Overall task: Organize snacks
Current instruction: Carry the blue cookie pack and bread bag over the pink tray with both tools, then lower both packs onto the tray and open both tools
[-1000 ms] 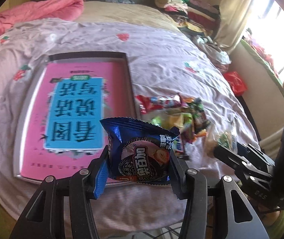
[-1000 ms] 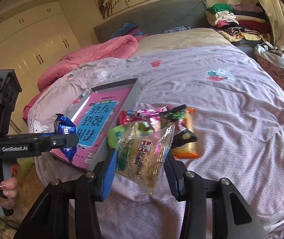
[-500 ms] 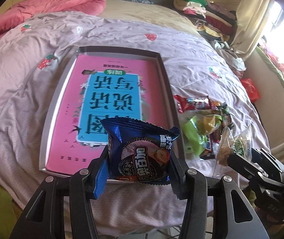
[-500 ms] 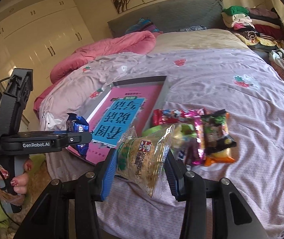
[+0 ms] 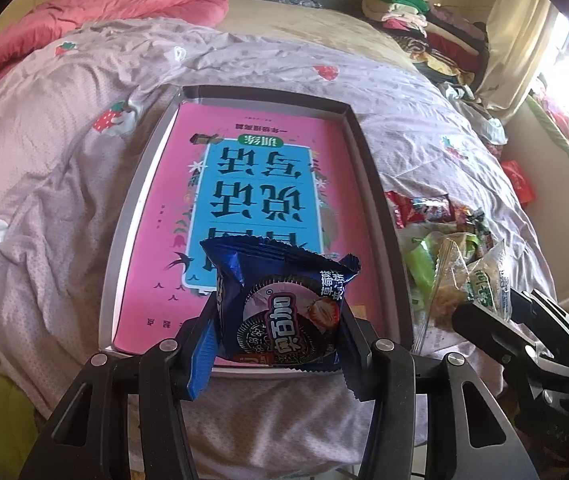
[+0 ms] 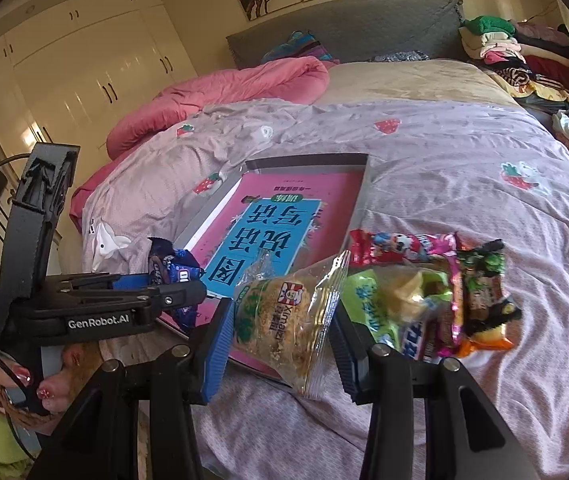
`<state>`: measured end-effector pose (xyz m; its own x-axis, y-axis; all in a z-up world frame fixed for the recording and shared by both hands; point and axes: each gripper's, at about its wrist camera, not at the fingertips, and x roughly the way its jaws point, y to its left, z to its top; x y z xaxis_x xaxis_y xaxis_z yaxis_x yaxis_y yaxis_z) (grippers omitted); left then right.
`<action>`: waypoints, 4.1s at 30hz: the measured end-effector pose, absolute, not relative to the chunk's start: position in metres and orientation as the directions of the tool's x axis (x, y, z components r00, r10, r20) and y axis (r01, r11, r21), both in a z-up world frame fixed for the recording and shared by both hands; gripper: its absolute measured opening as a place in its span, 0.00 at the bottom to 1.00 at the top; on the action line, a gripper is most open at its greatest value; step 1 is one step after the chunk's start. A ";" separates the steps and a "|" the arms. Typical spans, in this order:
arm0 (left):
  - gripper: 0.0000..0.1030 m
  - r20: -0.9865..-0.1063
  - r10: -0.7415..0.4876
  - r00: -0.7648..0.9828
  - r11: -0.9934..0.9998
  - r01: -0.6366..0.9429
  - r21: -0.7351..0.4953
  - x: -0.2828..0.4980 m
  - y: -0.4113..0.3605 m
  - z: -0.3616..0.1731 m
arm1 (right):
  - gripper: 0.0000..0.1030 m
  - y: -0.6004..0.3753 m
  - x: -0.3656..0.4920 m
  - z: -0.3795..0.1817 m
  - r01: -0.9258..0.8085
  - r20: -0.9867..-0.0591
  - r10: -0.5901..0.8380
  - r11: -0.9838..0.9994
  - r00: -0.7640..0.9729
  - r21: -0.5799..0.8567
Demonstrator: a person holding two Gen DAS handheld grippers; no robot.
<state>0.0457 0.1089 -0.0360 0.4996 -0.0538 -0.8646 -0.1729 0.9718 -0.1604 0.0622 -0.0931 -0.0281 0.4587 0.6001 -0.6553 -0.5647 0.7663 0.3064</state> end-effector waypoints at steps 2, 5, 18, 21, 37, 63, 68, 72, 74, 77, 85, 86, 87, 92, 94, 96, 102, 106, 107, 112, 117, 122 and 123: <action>0.52 -0.867 -0.045 0.497 0.972 -0.180 -0.154 0.047 0.113 -0.040 | 0.45 -0.087 0.063 -0.030 -0.570 -0.659 0.600 0.764 0.453 0.304; 0.52 -0.871 -0.045 0.490 0.970 -0.186 -0.155 0.049 0.118 -0.047 | 0.45 -0.075 0.064 -0.035 -0.580 -0.669 0.599 0.758 0.439 0.298; 0.52 -0.890 -0.006 0.457 0.964 -0.232 -0.126 0.055 0.140 -0.066 | 0.45 -0.040 0.070 -0.062 -0.600 -0.726 0.571 0.752 0.384 0.274; 0.52 -0.891 0.004 0.453 0.962 -0.244 -0.120 0.056 0.144 -0.069 | 0.45 -0.034 0.071 -0.068 -0.607 -0.735 0.563 0.750 0.377 0.263; 0.52 -0.899 0.026 0.437 0.958 -0.268 -0.102 0.058 0.150 -0.076 | 0.47 -0.031 0.068 -0.082 -0.606 -0.764 0.546 0.751 0.344 0.264; 0.57 -0.892 0.025 0.451 0.954 -0.276 -0.113 0.056 0.151 -0.069 | 0.56 -0.043 0.062 -0.076 -0.589 -0.741 0.565 0.755 0.362 0.288; 0.58 -0.891 0.023 0.454 0.955 -0.275 -0.115 0.056 0.150 -0.067 | 0.56 -0.047 0.062 -0.073 -0.585 -0.735 0.565 0.759 0.376 0.284; 0.59 -0.886 0.017 0.463 0.955 -0.270 -0.123 0.055 0.149 -0.064 | 0.57 -0.046 0.061 -0.073 -0.595 -0.737 0.563 0.755 0.373 0.276; 0.60 -0.883 0.014 0.469 0.955 -0.267 -0.127 0.055 0.148 -0.063 | 0.57 -0.044 0.060 -0.074 -0.601 -0.741 0.563 0.751 0.366 0.274; 0.61 -0.878 0.008 0.479 0.956 -0.260 -0.134 0.054 0.147 -0.060 | 0.59 -0.041 0.059 -0.077 -0.610 -0.747 0.564 0.743 0.352 0.274; 0.71 -0.866 0.002 0.501 0.958 -0.249 -0.142 0.053 0.144 -0.052 | 0.60 -0.036 0.055 -0.077 -0.636 -0.744 0.581 0.719 0.331 0.279; 0.72 -0.864 0.003 0.504 0.958 -0.249 -0.142 0.053 0.144 -0.051 | 0.60 -0.036 0.054 -0.077 -0.637 -0.743 0.581 0.719 0.332 0.278; 0.72 -0.862 0.003 0.507 0.958 -0.248 -0.143 0.053 0.144 -0.050 | 0.60 -0.036 0.054 -0.076 -0.637 -0.741 0.583 0.719 0.334 0.278; 0.73 -0.858 0.011 0.514 0.960 -0.244 -0.134 0.052 0.142 -0.046 | 0.60 -0.041 0.053 -0.072 -0.630 -0.729 0.584 0.727 0.359 0.272; 0.73 -0.857 0.011 0.515 0.961 -0.241 -0.133 0.052 0.140 -0.045 | 0.61 -0.044 0.054 -0.069 -0.624 -0.724 0.582 0.733 0.370 0.271; 0.74 -0.857 0.002 0.516 0.961 -0.236 -0.140 0.052 0.139 -0.044 | 0.64 -0.047 0.055 -0.067 -0.617 -0.720 0.579 0.740 0.382 0.267; 0.74 -0.853 -0.025 0.522 0.962 -0.221 -0.163 0.050 0.135 -0.040 | 0.67 -0.056 0.055 -0.061 -0.600 -0.705 0.567 0.760 0.426 0.249; 0.74 -0.846 -0.040 0.532 0.965 -0.199 -0.171 0.049 0.130 -0.035 | 0.69 -0.063 0.055 -0.056 -0.586 -0.693 0.559 0.774 0.455 0.240; 0.74 -0.844 -0.048 0.535 0.965 -0.192 -0.177 0.048 0.128 -0.034 | 0.69 -0.065 0.056 -0.055 -0.581 -0.690 0.557 0.778 0.463 0.239; 0.74 -0.835 -0.064 0.547 0.968 -0.169 -0.185 0.046 0.122 -0.028 | 0.69 -0.074 0.056 -0.050 -0.564 -0.678 0.547 0.793 0.491 0.230; 0.74 -0.827 -0.074 0.557 0.971 -0.149 -0.188 0.044 0.116 -0.021 | 0.69 -0.084 0.057 -0.045 -0.550 -0.666 0.540 0.804 0.515 0.226; 0.74 -0.822 -0.085 0.564 0.972 -0.132 -0.192 0.043 0.109 -0.016 | 0.69 -0.096 0.057 -0.041 -0.533 -0.657 0.528 0.817 0.538 0.220; 0.74 -0.821 -0.089 0.564 0.973 -0.128 -0.193 0.043 0.108 -0.016 | 0.69 -0.098 0.057 -0.040 -0.529 -0.655 0.526 0.820 0.543 0.220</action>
<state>0.0425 0.1078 -0.0155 0.5641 -0.0886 -0.8209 -0.1275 0.9730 -0.1926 0.0575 -0.0985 -0.0404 0.5425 0.5258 -0.6551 -0.5287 0.8198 0.2201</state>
